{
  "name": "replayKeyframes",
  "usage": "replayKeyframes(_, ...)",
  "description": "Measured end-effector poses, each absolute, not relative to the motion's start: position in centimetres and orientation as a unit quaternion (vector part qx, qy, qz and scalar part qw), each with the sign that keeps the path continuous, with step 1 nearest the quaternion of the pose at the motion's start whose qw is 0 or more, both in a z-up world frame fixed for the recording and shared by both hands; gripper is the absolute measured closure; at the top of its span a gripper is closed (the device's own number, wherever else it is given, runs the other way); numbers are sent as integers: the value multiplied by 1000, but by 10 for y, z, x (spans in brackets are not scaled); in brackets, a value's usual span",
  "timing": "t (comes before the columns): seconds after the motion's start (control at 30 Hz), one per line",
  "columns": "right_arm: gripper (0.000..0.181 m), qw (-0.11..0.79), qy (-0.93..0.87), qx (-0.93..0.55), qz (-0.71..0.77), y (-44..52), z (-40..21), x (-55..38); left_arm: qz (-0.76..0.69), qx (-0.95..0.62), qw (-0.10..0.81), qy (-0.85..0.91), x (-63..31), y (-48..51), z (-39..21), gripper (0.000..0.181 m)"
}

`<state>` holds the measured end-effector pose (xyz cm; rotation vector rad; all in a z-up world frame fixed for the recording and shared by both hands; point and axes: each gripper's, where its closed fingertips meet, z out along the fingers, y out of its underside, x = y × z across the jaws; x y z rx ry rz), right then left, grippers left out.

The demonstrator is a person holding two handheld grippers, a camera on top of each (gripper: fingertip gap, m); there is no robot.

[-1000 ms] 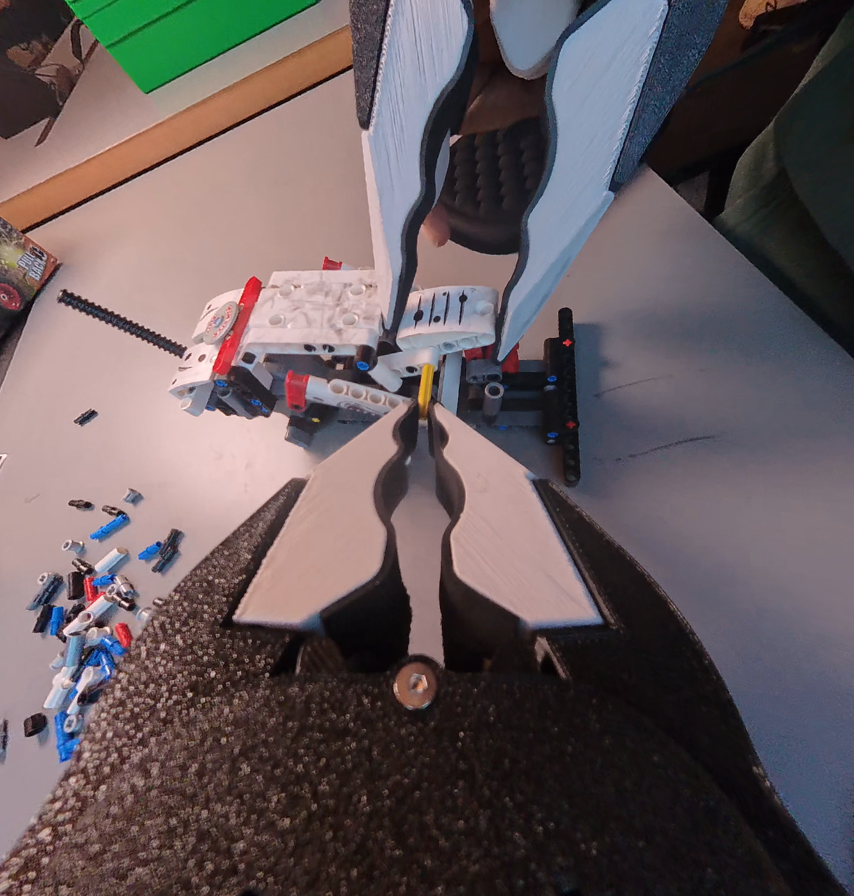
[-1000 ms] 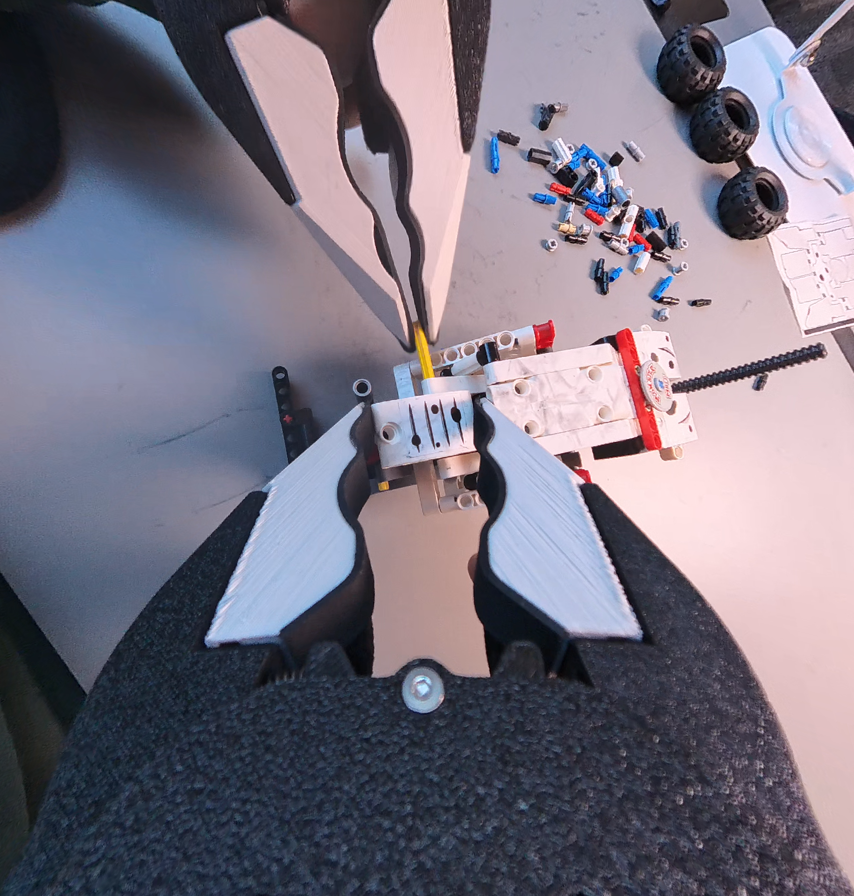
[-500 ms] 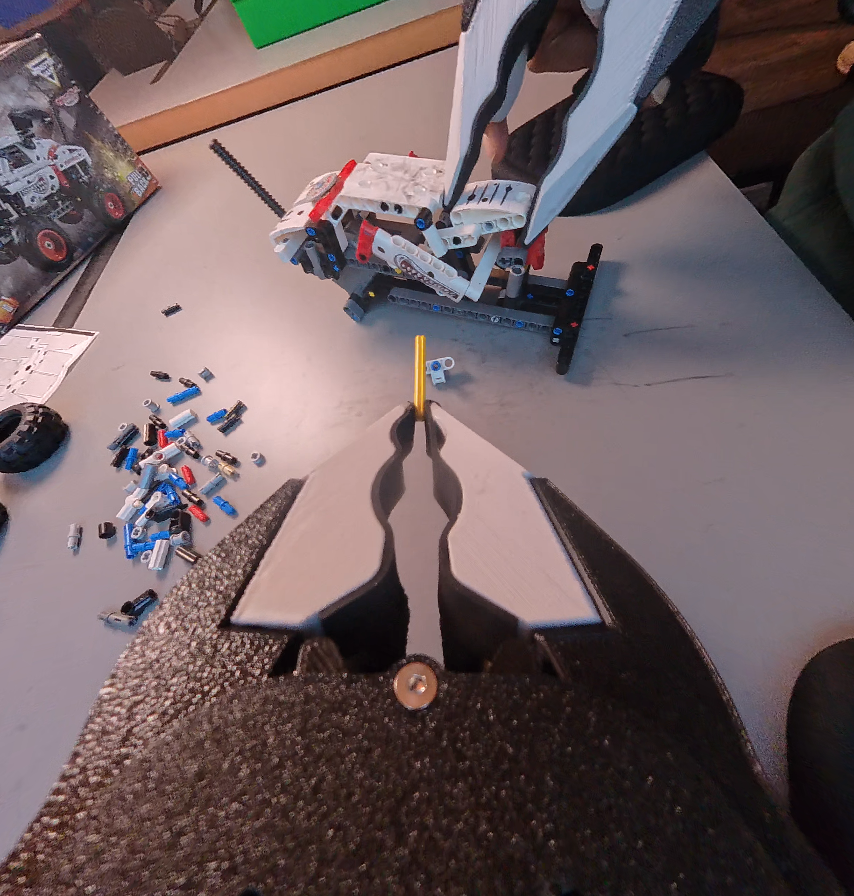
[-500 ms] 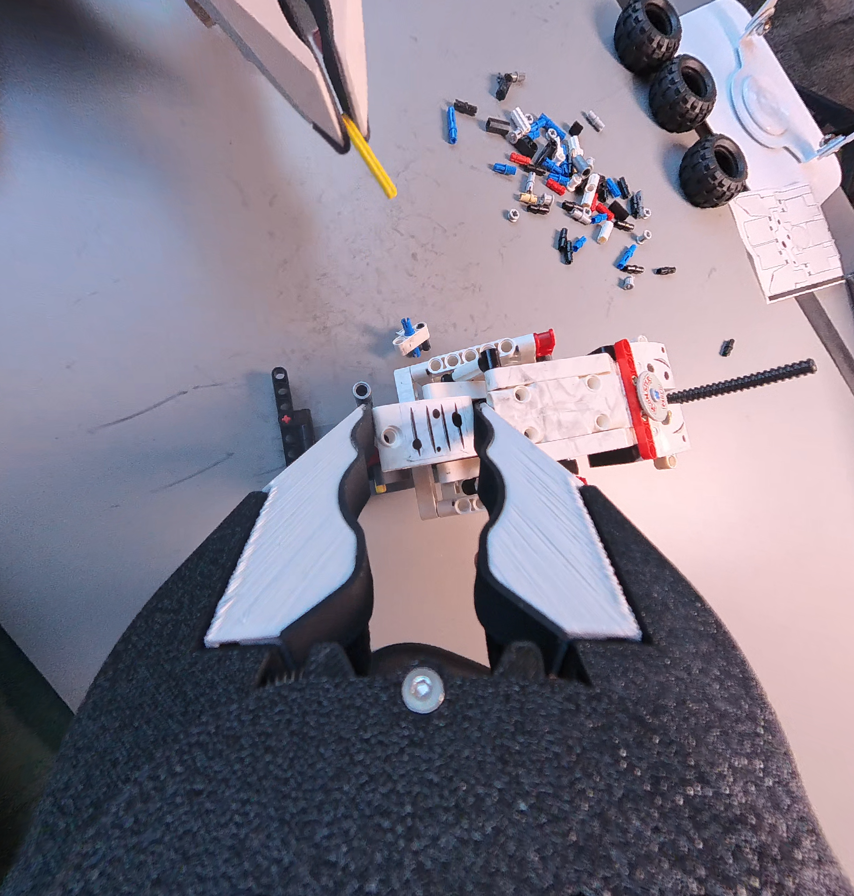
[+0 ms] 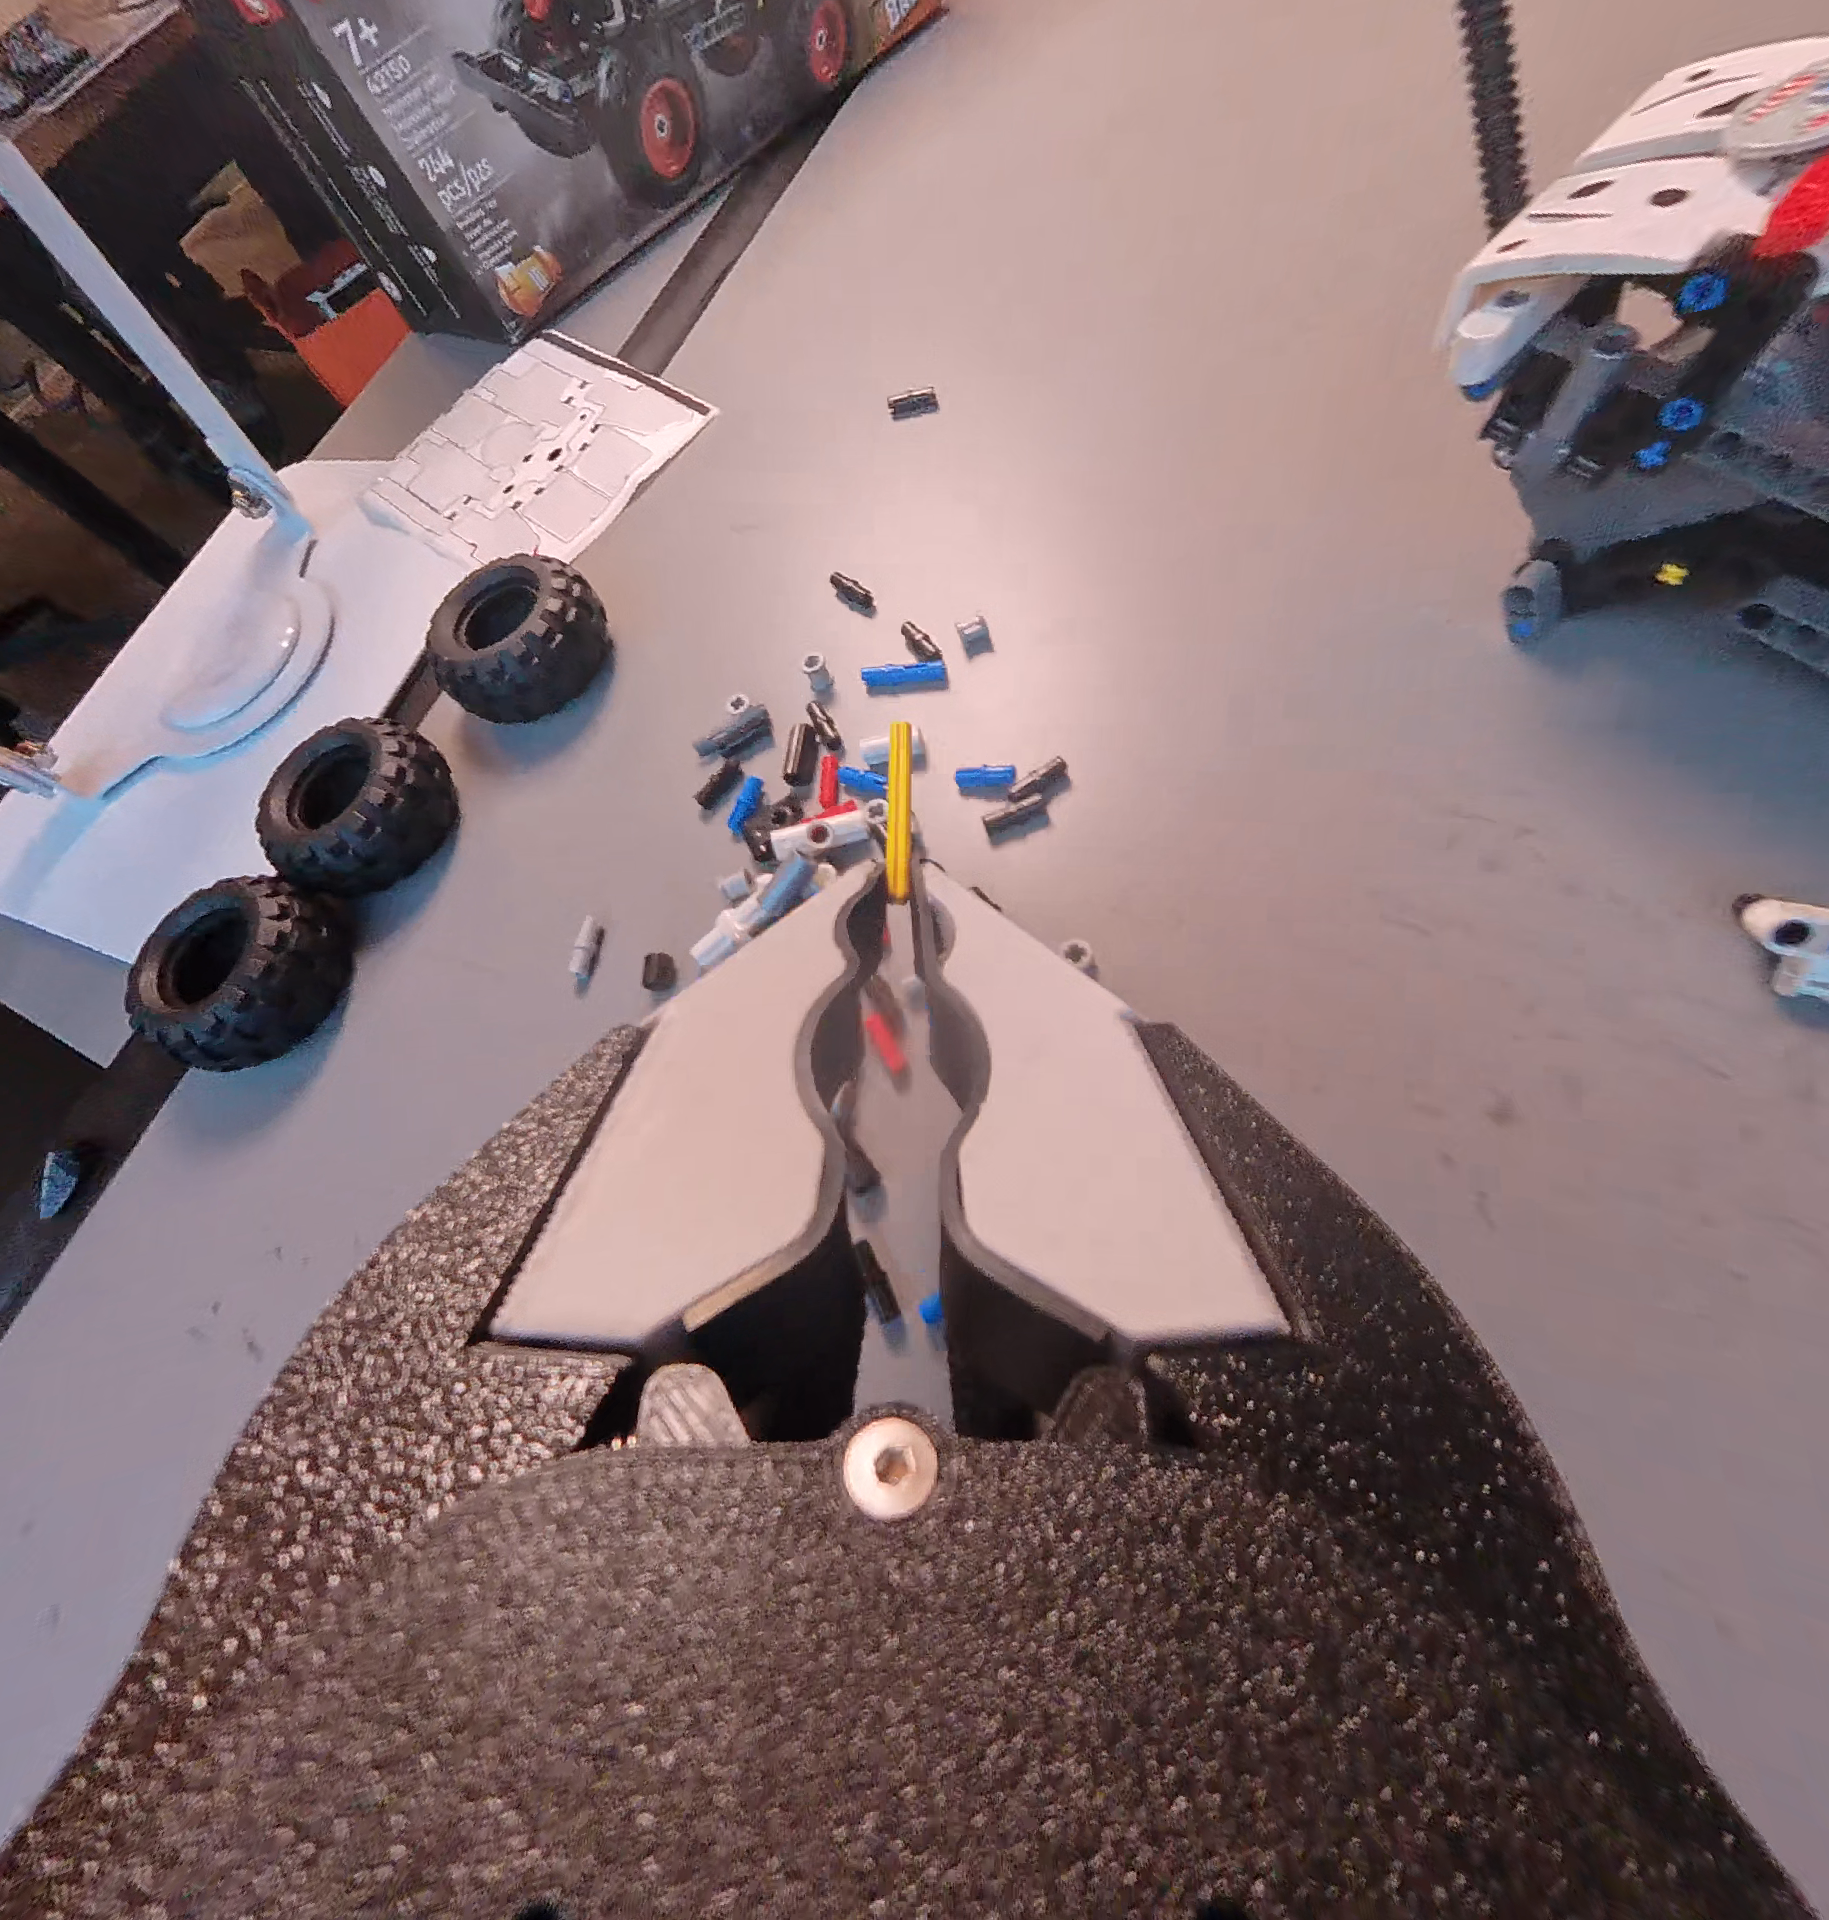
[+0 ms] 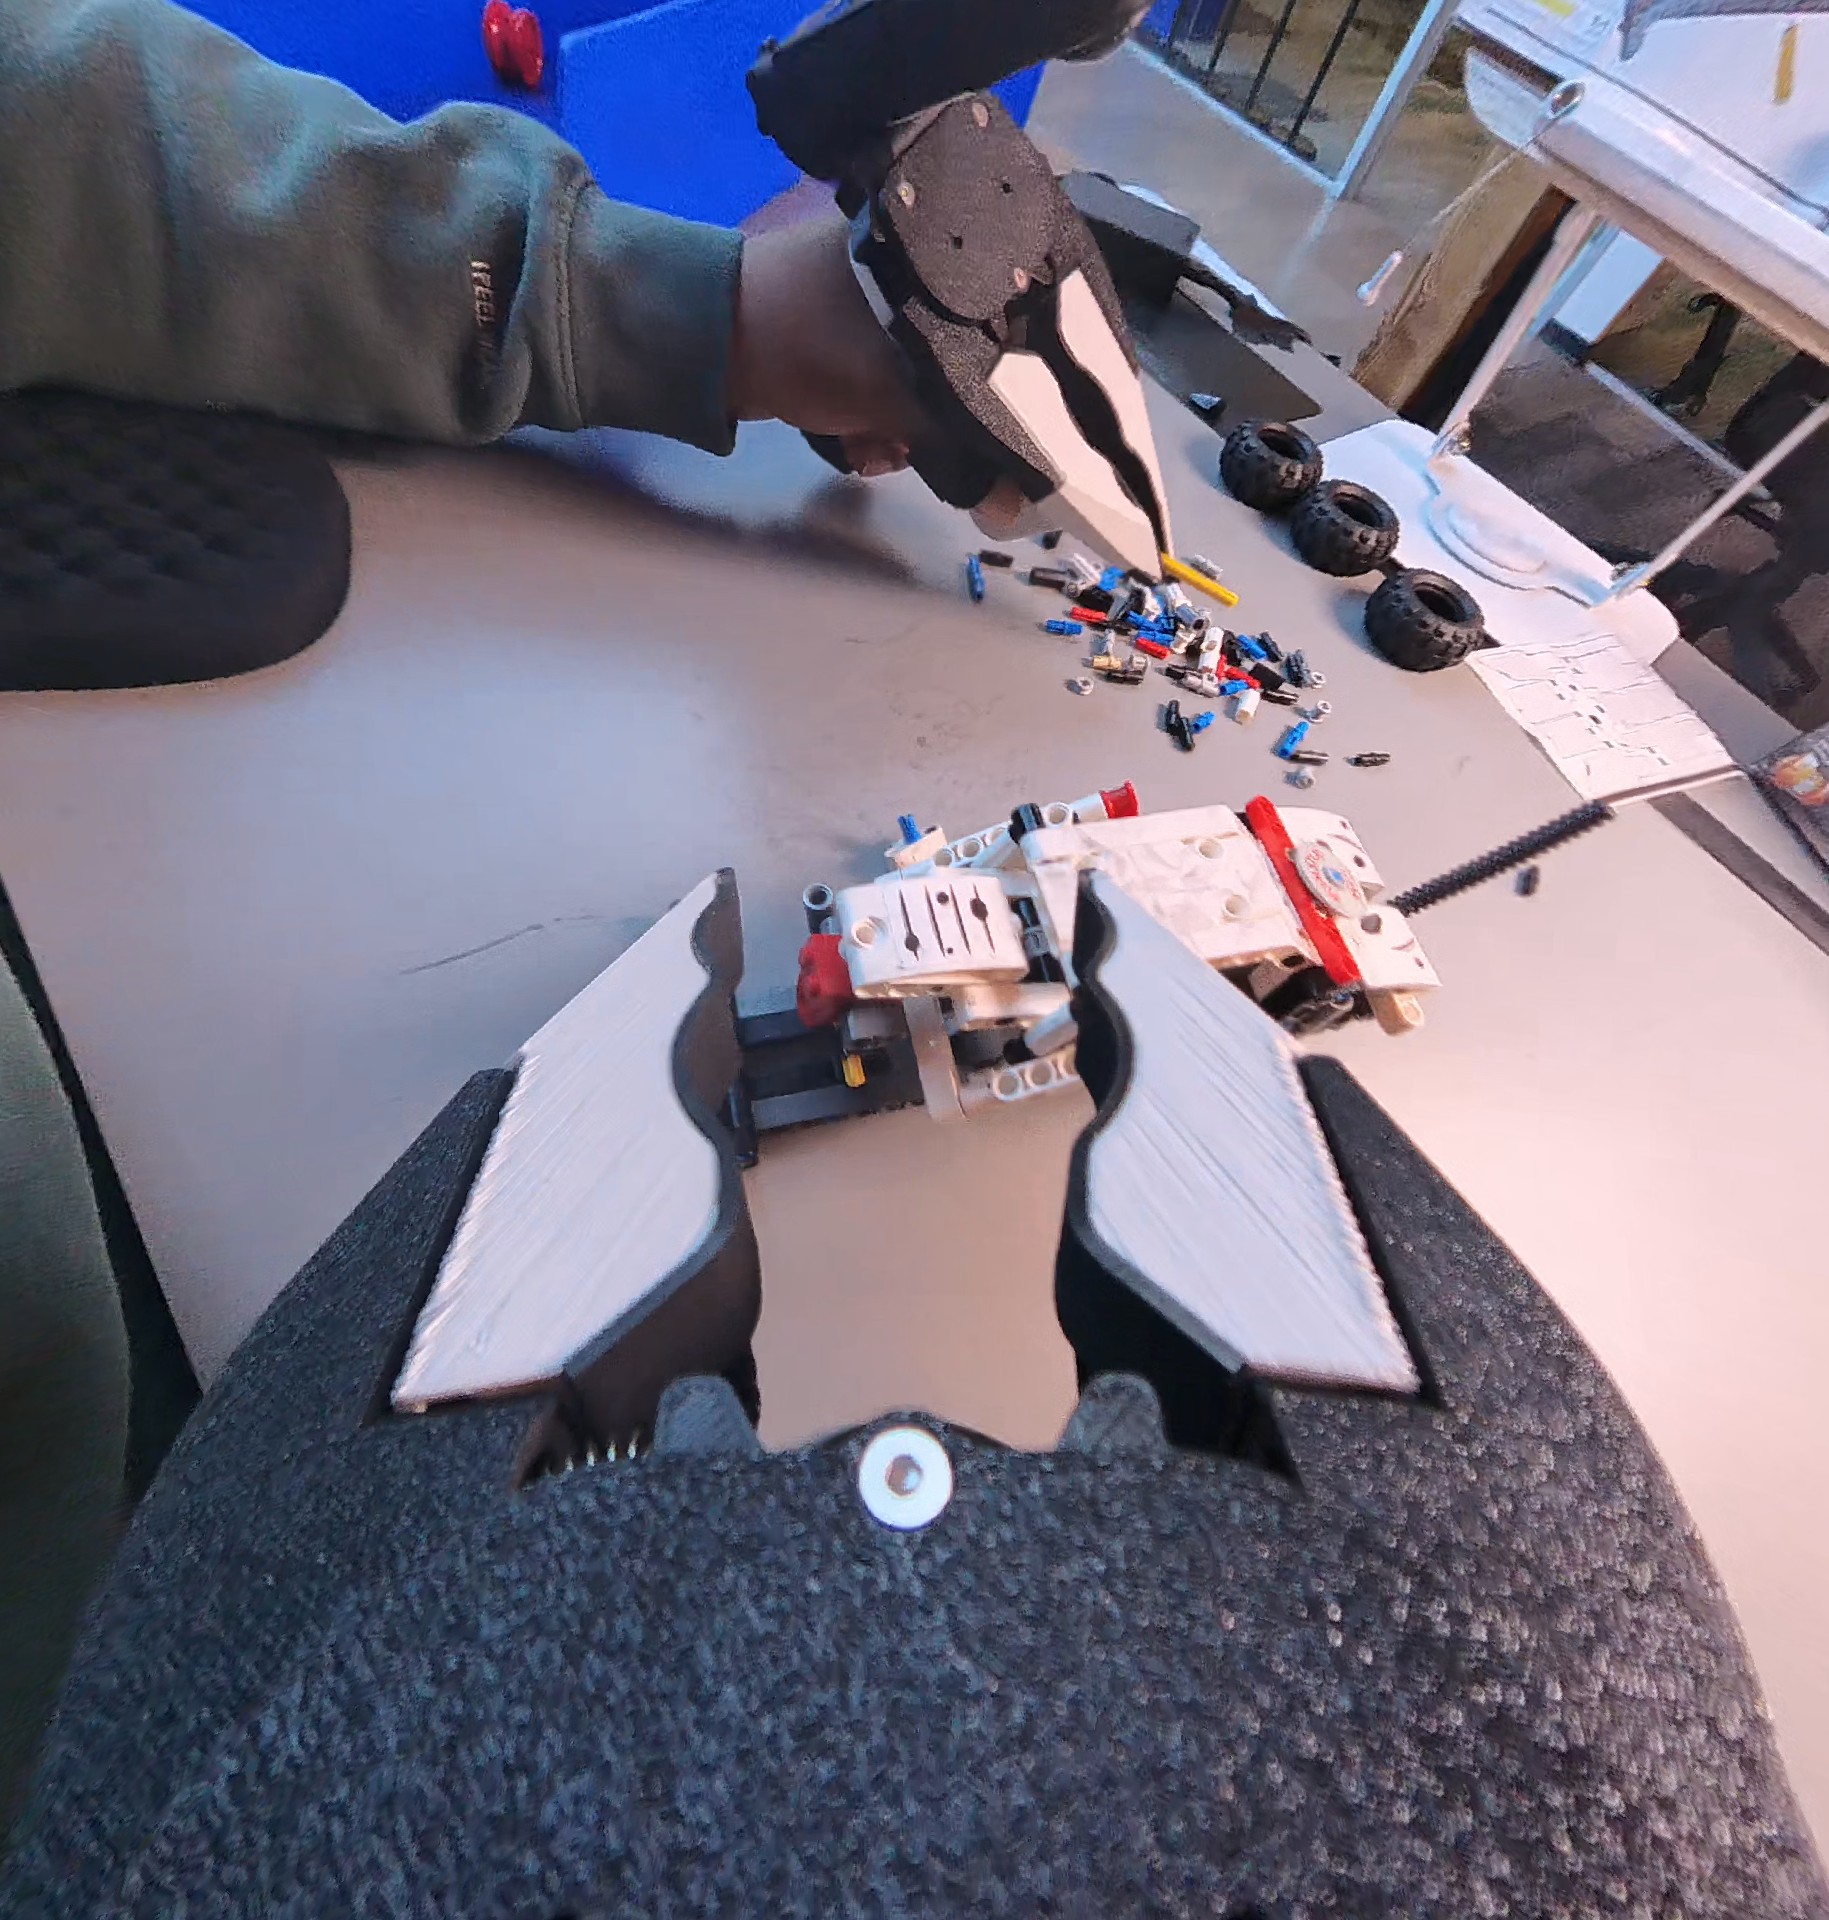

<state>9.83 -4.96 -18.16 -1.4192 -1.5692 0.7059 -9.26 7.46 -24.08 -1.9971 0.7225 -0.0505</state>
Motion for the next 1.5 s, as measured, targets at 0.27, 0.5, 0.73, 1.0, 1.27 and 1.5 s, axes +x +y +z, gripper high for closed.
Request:
replayKeyframes(0.27,123,439,-617,-585,292,-36,-198,120,-49,-842,451,292,-94,95,-257,177)
replayKeyframes(0.5,125,444,-615,-571,314,-36,-196,117,-47,-859,425,280,-97,88,-259,158)
replayKeyframes(0.73,125,448,-617,-564,317,-38,-197,116,-81,-846,455,266,-91,78,-232,151)
replayKeyframes(1.0,125,451,-623,-562,306,-40,-202,116,-186,-801,459,336,-15,11,-209,151)
replayKeyframes(1.27,124,464,-671,-520,253,-46,-208,101,-170,-816,376,404,28,-39,-260,144)
replayKeyframes(1.5,129,460,-680,-526,223,-42,-217,86,-158,-837,349,391,32,-26,-280,167)
